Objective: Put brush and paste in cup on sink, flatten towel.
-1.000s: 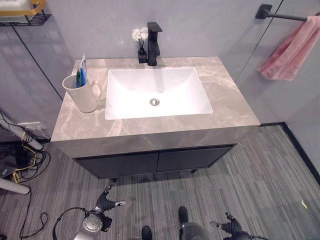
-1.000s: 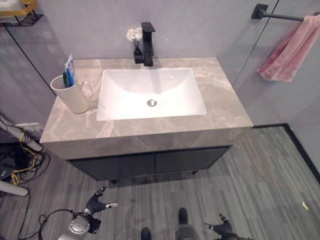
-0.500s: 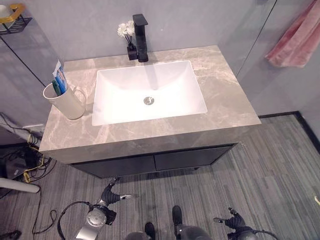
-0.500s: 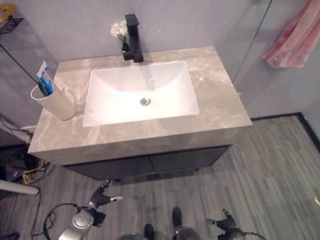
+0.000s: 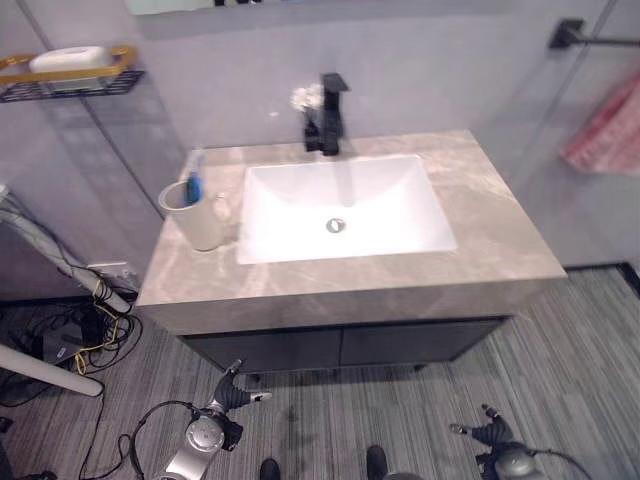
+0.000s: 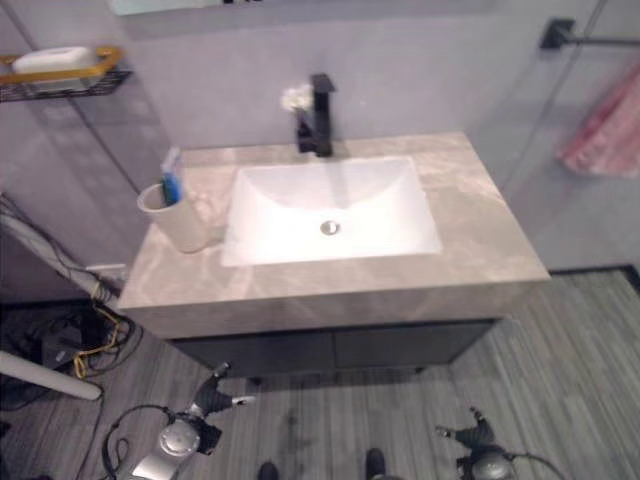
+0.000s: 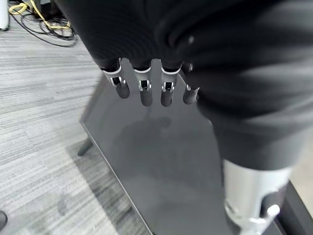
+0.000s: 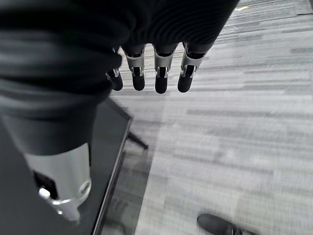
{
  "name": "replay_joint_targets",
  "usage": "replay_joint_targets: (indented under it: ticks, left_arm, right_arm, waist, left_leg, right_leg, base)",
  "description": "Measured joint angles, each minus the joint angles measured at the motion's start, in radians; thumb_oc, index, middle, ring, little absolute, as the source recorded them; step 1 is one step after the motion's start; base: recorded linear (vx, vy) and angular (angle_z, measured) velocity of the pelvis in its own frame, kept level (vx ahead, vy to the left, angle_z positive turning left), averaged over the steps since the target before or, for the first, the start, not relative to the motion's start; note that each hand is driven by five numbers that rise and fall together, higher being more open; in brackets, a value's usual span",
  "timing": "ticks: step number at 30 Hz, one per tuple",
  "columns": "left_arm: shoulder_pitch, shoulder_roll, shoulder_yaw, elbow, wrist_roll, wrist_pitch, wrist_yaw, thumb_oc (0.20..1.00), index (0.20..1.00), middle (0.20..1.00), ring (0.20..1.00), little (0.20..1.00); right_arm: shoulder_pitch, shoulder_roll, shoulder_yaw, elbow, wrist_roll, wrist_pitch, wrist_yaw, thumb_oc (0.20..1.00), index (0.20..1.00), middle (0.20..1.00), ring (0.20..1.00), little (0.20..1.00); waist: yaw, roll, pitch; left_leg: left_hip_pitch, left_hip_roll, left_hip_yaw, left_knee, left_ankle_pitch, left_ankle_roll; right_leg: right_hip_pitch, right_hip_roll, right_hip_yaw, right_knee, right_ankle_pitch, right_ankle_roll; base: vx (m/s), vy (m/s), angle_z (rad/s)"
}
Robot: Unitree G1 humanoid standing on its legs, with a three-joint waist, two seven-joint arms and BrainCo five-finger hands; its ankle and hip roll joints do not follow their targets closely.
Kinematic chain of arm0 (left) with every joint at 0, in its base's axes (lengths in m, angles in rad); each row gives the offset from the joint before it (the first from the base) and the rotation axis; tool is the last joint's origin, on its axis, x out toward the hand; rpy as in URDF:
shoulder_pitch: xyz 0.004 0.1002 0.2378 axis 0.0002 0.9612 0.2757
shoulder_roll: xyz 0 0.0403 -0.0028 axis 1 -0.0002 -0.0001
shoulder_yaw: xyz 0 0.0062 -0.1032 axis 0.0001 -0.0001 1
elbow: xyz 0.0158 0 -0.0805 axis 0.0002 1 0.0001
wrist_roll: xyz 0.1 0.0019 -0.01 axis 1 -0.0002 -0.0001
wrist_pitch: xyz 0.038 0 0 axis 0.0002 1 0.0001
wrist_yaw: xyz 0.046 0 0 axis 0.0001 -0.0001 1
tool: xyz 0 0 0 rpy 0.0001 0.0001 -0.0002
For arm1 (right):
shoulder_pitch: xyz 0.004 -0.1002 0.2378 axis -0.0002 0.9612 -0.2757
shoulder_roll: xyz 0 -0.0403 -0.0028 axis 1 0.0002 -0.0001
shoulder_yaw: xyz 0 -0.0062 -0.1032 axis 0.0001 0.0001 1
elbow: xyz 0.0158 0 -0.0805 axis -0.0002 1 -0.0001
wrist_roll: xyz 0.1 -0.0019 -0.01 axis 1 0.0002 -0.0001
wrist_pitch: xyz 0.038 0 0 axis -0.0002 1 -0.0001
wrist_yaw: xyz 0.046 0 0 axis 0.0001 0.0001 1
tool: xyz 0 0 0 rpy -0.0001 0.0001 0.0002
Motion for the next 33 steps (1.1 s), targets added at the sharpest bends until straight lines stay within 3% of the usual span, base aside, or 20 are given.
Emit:
replay_joint_targets:
  ticks: [1, 4, 6, 12, 16, 17, 18, 19, 20, 21, 22, 23, 24, 25, 28, 30, 33]
  left_arm:
    - [0.015, 0.014, 0.003, -0.004, 0.0, 0.0, 0.001, 1.0, 1.0, 1.0, 1.0, 1.0]
    - [0.036, 0.019, 0.015, -0.037, 0.0, 0.0, 0.0, 1.0, 1.0, 1.0, 1.0, 1.0]
    - [0.097, 0.045, 0.039, -0.135, -0.003, -0.004, -0.003, 1.0, 1.0, 1.0, 1.0, 1.0]
    - [0.19, 0.064, 0.096, -0.241, -0.023, -0.017, -0.017, 1.0, 1.0, 1.0, 1.0, 1.0]
    - [0.289, 0.104, 0.099, -0.387, -0.171, -0.007, -0.107, 1.0, 1.0, 1.0, 1.0, 1.0]
    - [0.321, 0.148, 0.095, -0.471, -0.204, 0.007, -0.141, 1.0, 1.0, 1.0, 1.0, 1.0]
    - [0.361, 0.247, 0.092, -0.603, -0.229, 0.009, -0.183, 1.0, 1.0, 1.0, 1.0, 1.0]
    - [0.383, 0.44, 0.128, -0.784, -0.27, 0.0, -0.244, 1.0, 1.0, 1.0, 1.0, 1.0]
    - [0.398, 0.547, 0.216, -0.893, -0.331, -0.003, -0.275, 1.0, 1.0, 1.0, 1.0, 1.0]
    - [0.393, 0.56, 0.243, -0.913, -0.355, -0.016, -0.285, 0.959, 0.959, 0.959, 0.959, 0.959]
    - [0.384, 0.567, 0.268, -0.924, -0.4, -0.02, -0.295, 0.592, 0.592, 0.592, 0.592, 0.592]
    - [0.383, 0.599, 0.275, -0.949, -0.419, -0.02, -0.311, 0.492, 0.492, 0.492, 0.492, 0.492]
    - [0.392, 0.635, 0.283, -0.979, -0.451, -0.02, -0.327, 0.467, 0.467, 0.467, 0.467, 0.467]
    - [0.427, 0.691, 0.323, -1.053, -0.578, -0.039, -0.369, 0.438, 0.438, 0.438, 0.438, 0.438]
    - [0.423, 0.655, 0.322, -1.056, -0.702, -0.051, -0.374, 0.2, 0.2, 0.2, 0.2, 0.2]
    - [0.375, 0.589, 0.313, -1.033, -0.8, -0.056, -0.353, 0.2, 0.2, 0.2, 0.2, 0.2]
    - [0.343, 0.593, 0.285, -1.013, -0.831, -0.057, -0.321, 0.2, 0.2, 0.2, 0.2, 0.2]
  right_arm:
    - [-0.005, 0.03, 0.019, -0.031, -0.001, -0.003, 0.002, 1.0, 1.0, 1.0, 1.0, 1.0]
    - [-0.025, 0.04, 0.073, -0.047, -0.022, -0.004, 0.005, 1.0, 1.0, 1.0, 1.0, 1.0]
    - [-0.058, 0.047, 0.111, -0.078, -0.043, -0.003, 0.019, 1.0, 1.0, 1.0, 1.0, 1.0]
    - [-0.117, 0.045, 0.141, -0.097, -0.071, -0.004, 0.023, 1.0, 1.0, 1.0, 1.0, 1.0]
    - [-0.138, 0.026, 0.141, -0.093, -0.089, -0.002, 0.036, 1.0, 1.0, 1.0, 1.0, 1.0]
    - [-0.139, 0.02, 0.141, -0.087, -0.09, -0.002, 0.044, 1.0, 1.0, 1.0, 1.0, 1.0]
    - [-0.144, 0.017, 0.139, -0.06, -0.09, -0.001, 0.048, 1.0, 1.0, 1.0, 1.0, 1.0]
    - [-0.162, 0.016, 0.139, 0.025, -0.094, 0.005, 0.063, 1.0, 1.0, 1.0, 1.0, 1.0]
    - [-0.16, 0.019, 0.141, 0.071, -0.109, 0.006, 0.071, 1.0, 1.0, 1.0, 1.0, 1.0]
    - [-0.155, 0.019, 0.141, 0.079, -0.112, 0.008, 0.081, 1.0, 1.0, 1.0, 1.0, 1.0]
    - [-0.151, 0.019, 0.147, 0.079, -0.118, 0.007, 0.087, 1.0, 1.0, 1.0, 1.0, 1.0]
    - [-0.147, 0.019, 0.152, 0.079, -0.118, 0.007, 0.09, 1.0, 1.0, 1.0, 1.0, 1.0]
    - [-0.143, 0.019, 0.155, 0.079, -0.118, 0.007, 0.091, 1.0, 1.0, 1.0, 1.0, 1.0]
    - [-0.128, 0.013, 0.164, 0.08, -0.128, 0.006, 0.094, 1.0, 1.0, 1.0, 1.0, 1.0]
    - [-0.108, 0.008, 0.166, 0.081, -0.145, 0.005, 0.106, 1.0, 1.0, 1.0, 1.0, 1.0]
    - [-0.081, 0.009, 0.162, 0.085, -0.149, 0.005, 0.101, 1.0, 1.0, 1.0, 1.0, 1.0]
    - [-0.067, 0.013, 0.164, 0.085, -0.149, 0.005, 0.101, 1.0, 1.0, 1.0, 1.0, 1.0]
  waist:
    - [0.018, -0.023, -0.014]
    - [0.04, -0.03, -0.015]
    - [0.078, -0.028, -0.013]
    - [0.121, -0.011, -0.003]
    - [0.131, -0.005, 0.0]
    - [0.131, -0.004, 0.001]
    - [0.133, -0.004, 0.003]
    - [0.142, 0.003, 0.003]
    - [0.148, 0.016, -0.003]
    - [0.143, 0.024, -0.007]
    - [0.142, 0.034, -0.011]
    - [0.143, 0.037, -0.013]
    - [0.143, 0.037, -0.014]
    - [0.144, 0.036, -0.015]
    - [0.146, 0.046, -0.022]
    - [0.143, 0.051, -0.028]
    - [0.137, 0.057, -0.031]
  left_leg:
    - [0.001, -0.042, 0.001, 0.001, -0.004, 0.02]
    - [-0.003, -0.069, -0.005, 0.001, -0.007, 0.035]
    - [-0.01, -0.077, -0.012, 0.001, -0.008, 0.039]
    - [-0.012, -0.056, -0.039, 0.001, -0.002, 0.029]
    - [-0.012, -0.046, -0.057, 0.0, 0.005, 0.019]
    - [-0.012, -0.045, -0.057, 0.0, 0.005, 0.018]
    - [-0.012, -0.044, -0.058, 0.0, 0.005, 0.017]
    - [-0.006, -0.043, -0.062, 0.0, 0.007, 0.015]
    - [-0.011, -0.044, -0.067, -0.003, 0.006, 0.015]
    - [-0.014, -0.045, -0.07, -0.004, 0.004, 0.016]
    - [-0.014, -0.045, -0.074, -0.004, 0.007, 0.013]
    - [-0.013, -0.042, -0.076, -0.004, 0.008, 0.012]
    - [-0.013, -0.041, -0.079, -0.004, 0.011, 0.008]
    - [-0.014, -0.036, -0.086, 0.0, 0.015, 0.003]
    - [-0.013, -0.03, -0.096, 0.001, 0.018, -0.002]
    - [-0.021, -0.03, -0.117, 0.001, 0.024, -0.005]
    - [-0.033, -0.028, -0.133, 0.0, 0.027, -0.008]
  right_leg:
    - [0.001, -0.037, 0.008, -0.001, 0.001, 0.025]
    - [0.002, -0.065, -0.005, -0.005, 0.002, 0.041]
    - [0.001, -0.075, -0.011, -0.009, -0.002, 0.055]
    - [0.018, -0.057, -0.039, -0.01, -0.008, 0.065]
    - [0.025, -0.048, -0.049, -0.01, -0.011, 0.064]
    - [0.026, -0.048, -0.049, -0.01, -0.011, 0.064]
    - [0.028, -0.046, -0.052, -0.01, -0.012, 0.063]
    - [0.038, -0.046, -0.058, -0.01, -0.012, 0.063]
    - [0.038, -0.047, -0.058, -0.01, -0.012, 0.063]
    - [0.037, -0.047, -0.059, -0.01, -0.011, 0.063]
    - [0.037, -0.047, -0.061, -0.01, -0.011, 0.063]
    - [0.037, -0.045, -0.063, -0.01, -0.011, 0.063]
    - [0.038, -0.042, -0.065, -0.01, -0.011, 0.063]
    - [0.04, -0.036, -0.073, -0.009, -0.009, 0.061]
    - [0.05, -0.03, -0.091, -0.009, -0.011, 0.061]
    - [0.054, -0.029, -0.112, -0.009, -0.015, 0.061]
    - [0.048, -0.027, -0.119, -0.009, -0.017, 0.058]
  base:
    - [0.01, 0.151, 0.12]
    - [0.0, 0.068, 0.11]
    - [0.0, 0.021, 0.16]
    - [0.0, -0.003, 0.15]
    - [0.01, 0.013, 0.08]
    - [0.01, 0.005, 0.05]
    - [0.0, -0.011, 0.09]
    - [0.0, -0.021, 0.08]
    - [-0.01, -0.027, 0.08]
    - [-0.01, -0.022, 0.04]
    - [-0.03, -0.025, 0.06]
    - [-0.02, -0.021, 0.05]
    - [-0.02, -0.02, 0.1]
    - [-0.01, -0.014, 0.12]
    - [-0.03, 0.0, 0.15]
    - [-0.04, 0.004, 0.27]
    - [-0.03, 0.008, 0.13]
